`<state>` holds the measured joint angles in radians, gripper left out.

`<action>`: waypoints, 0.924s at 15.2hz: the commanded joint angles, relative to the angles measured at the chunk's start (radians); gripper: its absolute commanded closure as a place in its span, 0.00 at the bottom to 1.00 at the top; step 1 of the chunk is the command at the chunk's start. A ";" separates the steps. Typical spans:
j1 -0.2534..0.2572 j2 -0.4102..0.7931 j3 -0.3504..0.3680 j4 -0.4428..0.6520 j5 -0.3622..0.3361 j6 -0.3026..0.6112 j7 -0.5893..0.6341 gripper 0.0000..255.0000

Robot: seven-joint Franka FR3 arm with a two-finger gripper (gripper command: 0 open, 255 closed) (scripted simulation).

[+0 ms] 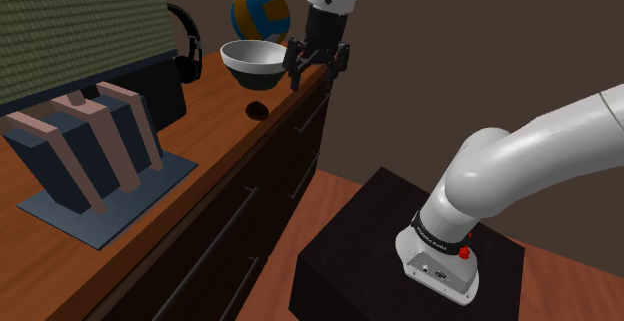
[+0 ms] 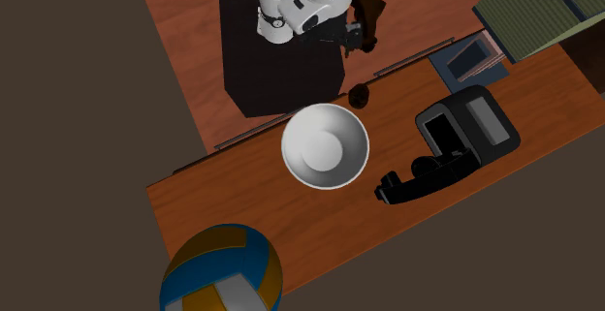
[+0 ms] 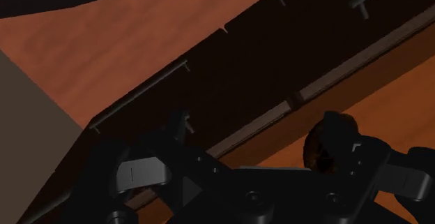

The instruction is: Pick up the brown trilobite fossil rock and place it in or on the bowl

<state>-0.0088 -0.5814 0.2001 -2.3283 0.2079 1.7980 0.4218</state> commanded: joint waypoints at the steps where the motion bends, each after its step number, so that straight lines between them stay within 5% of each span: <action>1: -0.006 0.048 0.022 0.019 0.042 0.047 0.078 0.00; 9: -0.030 0.275 0.106 0.161 0.157 0.232 0.367 0.00; 14: -0.024 0.301 0.122 0.121 0.162 0.300 0.367 0.00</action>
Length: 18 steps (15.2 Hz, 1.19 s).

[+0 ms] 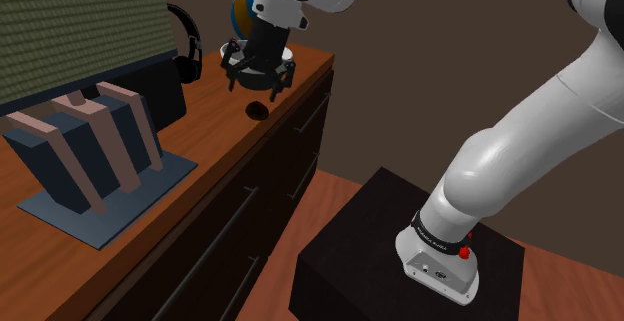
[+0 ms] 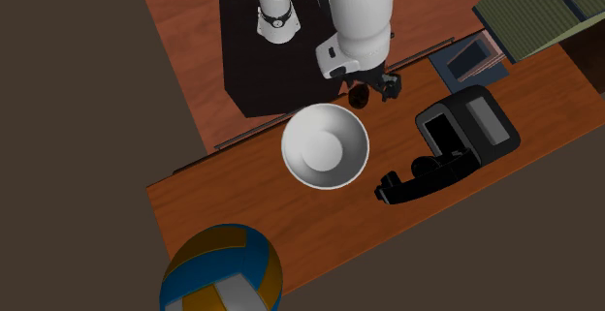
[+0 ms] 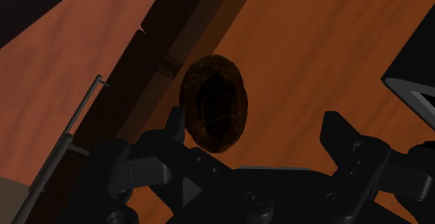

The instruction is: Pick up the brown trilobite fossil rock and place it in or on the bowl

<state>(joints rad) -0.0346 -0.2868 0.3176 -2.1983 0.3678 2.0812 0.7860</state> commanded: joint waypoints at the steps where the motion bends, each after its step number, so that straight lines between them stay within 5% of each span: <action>1: 0.003 0.012 0.008 -0.016 0.003 0.031 0.003 0.00; 11: 0.005 0.022 0.013 -0.027 0.005 0.052 0.002 0.00; 12: 0.005 0.022 0.013 -0.027 0.005 0.052 0.002 1.00; 18: 0.005 0.021 0.013 -0.028 0.005 0.052 0.002 1.00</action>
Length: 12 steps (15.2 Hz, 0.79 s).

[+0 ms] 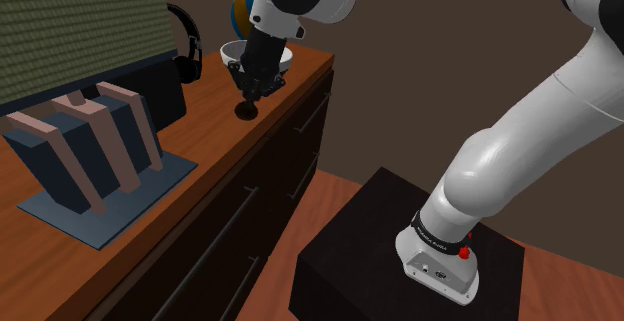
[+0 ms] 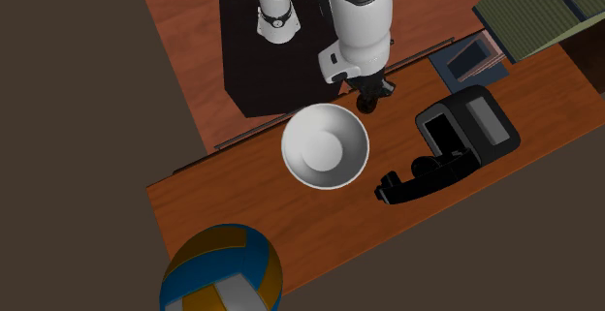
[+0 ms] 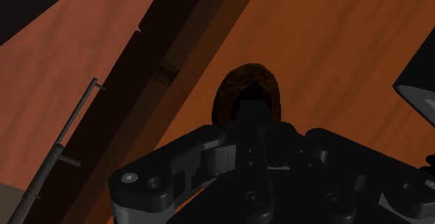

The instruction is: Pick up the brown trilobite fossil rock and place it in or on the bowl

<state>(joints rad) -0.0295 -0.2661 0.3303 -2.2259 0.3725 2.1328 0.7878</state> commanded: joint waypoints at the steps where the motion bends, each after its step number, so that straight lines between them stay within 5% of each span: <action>1: 0.000 0.000 0.000 0.000 0.000 0.000 0.000 1.00; 3: 0.000 0.000 0.000 0.000 0.000 0.000 0.000 1.00; 4: 0.000 0.000 0.000 0.000 0.000 0.000 0.000 0.00; 6: -0.010 0.186 0.024 0.282 -0.199 -0.266 -0.062 0.00; 7: -0.007 0.222 0.030 0.336 -0.233 -0.314 -0.073 0.00; 12: -0.001 0.229 0.033 0.276 -0.233 -0.247 -0.073 0.00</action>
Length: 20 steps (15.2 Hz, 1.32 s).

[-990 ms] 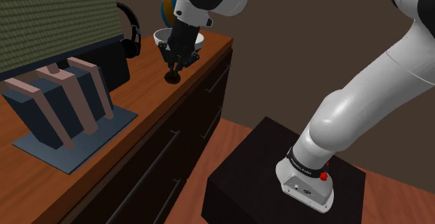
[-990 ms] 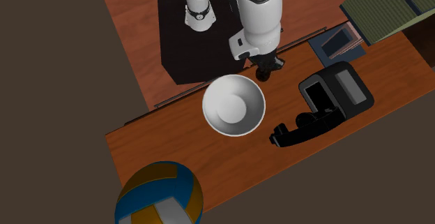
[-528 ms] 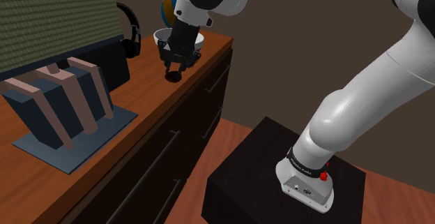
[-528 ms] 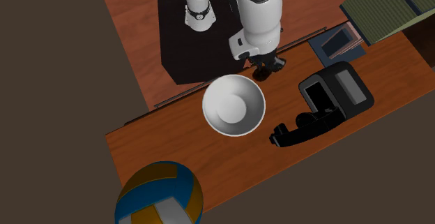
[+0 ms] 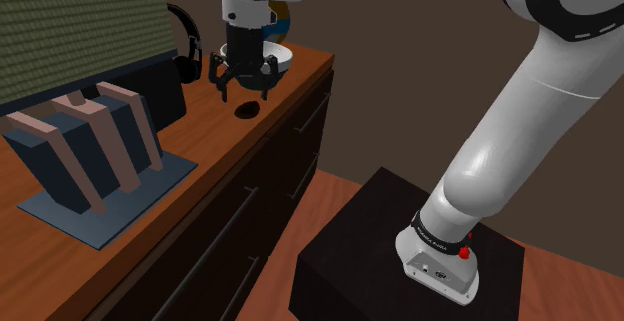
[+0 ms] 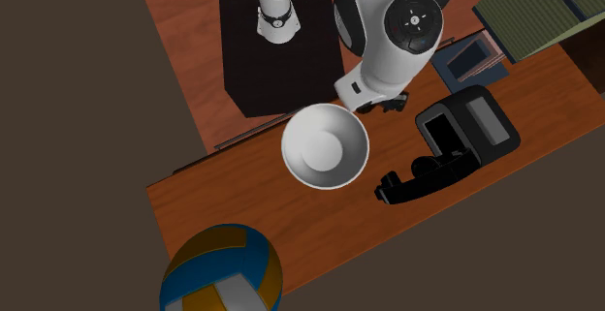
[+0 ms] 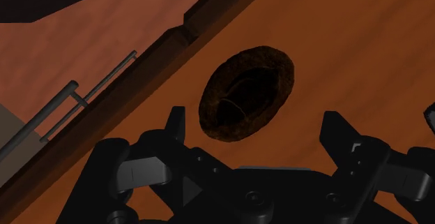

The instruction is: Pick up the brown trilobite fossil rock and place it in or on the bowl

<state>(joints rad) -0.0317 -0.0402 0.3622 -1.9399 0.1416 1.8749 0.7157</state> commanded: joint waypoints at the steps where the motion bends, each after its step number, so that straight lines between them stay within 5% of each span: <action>1: 0.002 0.005 0.002 -0.021 -0.002 0.024 0.000 0.00; 10: 0.003 0.008 0.004 -0.038 -0.002 0.045 0.000 0.00; 11: 0.003 0.008 0.004 -0.038 -0.002 0.045 0.000 1.00; 20: 0.003 0.008 0.004 -0.038 -0.002 0.045 0.000 1.00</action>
<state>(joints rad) -0.0284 -0.0323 0.3660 -1.9779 0.1395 1.9196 0.7157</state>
